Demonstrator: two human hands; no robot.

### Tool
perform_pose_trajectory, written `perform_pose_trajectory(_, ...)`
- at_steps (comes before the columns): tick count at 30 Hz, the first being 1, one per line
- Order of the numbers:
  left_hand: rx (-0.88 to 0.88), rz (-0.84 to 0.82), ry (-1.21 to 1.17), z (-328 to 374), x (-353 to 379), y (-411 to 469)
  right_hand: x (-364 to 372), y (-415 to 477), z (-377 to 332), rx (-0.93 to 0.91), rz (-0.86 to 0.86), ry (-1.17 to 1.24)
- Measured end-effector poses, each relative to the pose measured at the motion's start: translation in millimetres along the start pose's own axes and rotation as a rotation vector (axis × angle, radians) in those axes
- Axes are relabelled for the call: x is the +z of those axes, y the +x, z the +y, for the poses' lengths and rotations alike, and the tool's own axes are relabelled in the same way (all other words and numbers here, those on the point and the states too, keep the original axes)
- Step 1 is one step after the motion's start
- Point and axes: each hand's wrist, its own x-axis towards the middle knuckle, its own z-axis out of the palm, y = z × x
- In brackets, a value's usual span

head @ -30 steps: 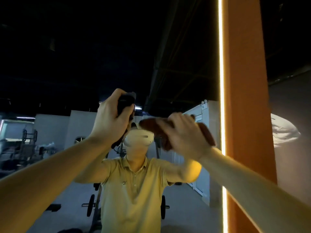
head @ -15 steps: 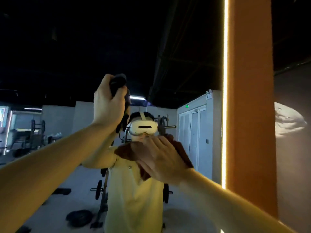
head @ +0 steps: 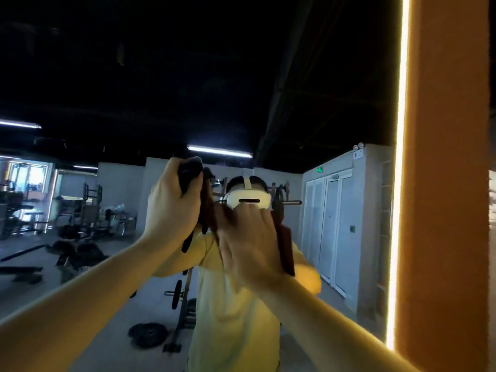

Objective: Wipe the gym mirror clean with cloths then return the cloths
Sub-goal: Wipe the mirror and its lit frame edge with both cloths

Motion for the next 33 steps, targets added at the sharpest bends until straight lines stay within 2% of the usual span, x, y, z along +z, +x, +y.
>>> perform_pose_trajectory(2,-0.024,-0.046,0.047,-2.7,-0.6,-9.3,-15.4,-14.3,9.9,-0.305,-0.134,-0.011)
perform_pose_trajectory(3,-0.023,-0.082,0.065,-2.2,-2.0,-14.0,-25.8,-2.9,26.3,-0.389,-0.145,-0.054)
perform_pose_trajectory(4,-0.014,-0.111,0.073,-1.2,-4.4,-17.7,-36.5,17.7,44.4,-0.354,-0.084,-0.099)
perform_pose_trajectory(6,0.026,-0.156,0.066,0.6,-10.3,-22.7,-55.0,68.9,89.3,-0.064,0.130,-0.180)
perform_pose_trajectory(8,0.036,-0.165,0.075,-2.0,-15.2,-24.8,-60.7,109.4,131.8,0.228,0.238,-0.269)
perform_pose_trajectory(9,0.032,-0.162,0.084,-3.5,-16.5,-25.0,-55.4,116.8,138.4,0.346,0.268,-0.274)
perform_pose_trajectory(11,0.033,-0.133,0.087,-7.0,-16.6,-26.5,-31.8,102.6,104.6,0.505,0.292,-0.250)
perform_pose_trajectory(13,0.039,-0.079,0.081,-8.7,-12.8,-29.9,-9.9,54.8,47.5,0.396,0.220,-0.141)
perform_pose_trajectory(15,0.002,-0.038,0.101,-7.7,-7.2,-32.0,-2.5,-2.7,10.2,0.151,0.042,-0.005)
perform_pose_trajectory(18,-0.013,-0.060,0.114,-4.7,-0.7,-36.1,-23.5,-39.9,28.5,-0.343,-0.157,-0.017)
perform_pose_trajectory(19,-0.004,-0.088,0.133,-3.9,0.6,-36.9,-33.7,-31.6,48.5,-0.414,-0.164,-0.040)
perform_pose_trajectory(21,0.008,-0.158,0.165,-1.6,2.6,-37.6,-51.7,7.2,95.0,-0.274,-0.017,-0.076)
perform_pose_trajectory(24,0.018,-0.186,0.189,0.7,3.0,-39.9,-71.8,80.0,157.0,0.227,0.218,-0.216)
perform_pose_trajectory(26,-0.004,-0.135,0.201,0.5,2.9,-38.3,-59.3,94.2,145.6,0.517,0.275,-0.183)
perform_pose_trajectory(27,-0.015,-0.096,0.193,0.7,3.9,-36.4,-46.3,84.4,124.3,0.560,0.283,-0.164)
perform_pose_trajectory(29,0.002,-0.029,0.152,5.9,12.5,-33.0,-19.8,36.5,69.9,0.393,0.237,-0.085)
perform_pose_trajectory(31,0.036,-0.018,0.151,12.9,25.4,-31.7,-11.2,-24.2,32.8,0.128,0.070,0.028)
perform_pose_trajectory(33,0.067,-0.070,0.192,19.8,39.8,-36.0,-22.5,-69.2,37.9,-0.171,-0.115,0.050)
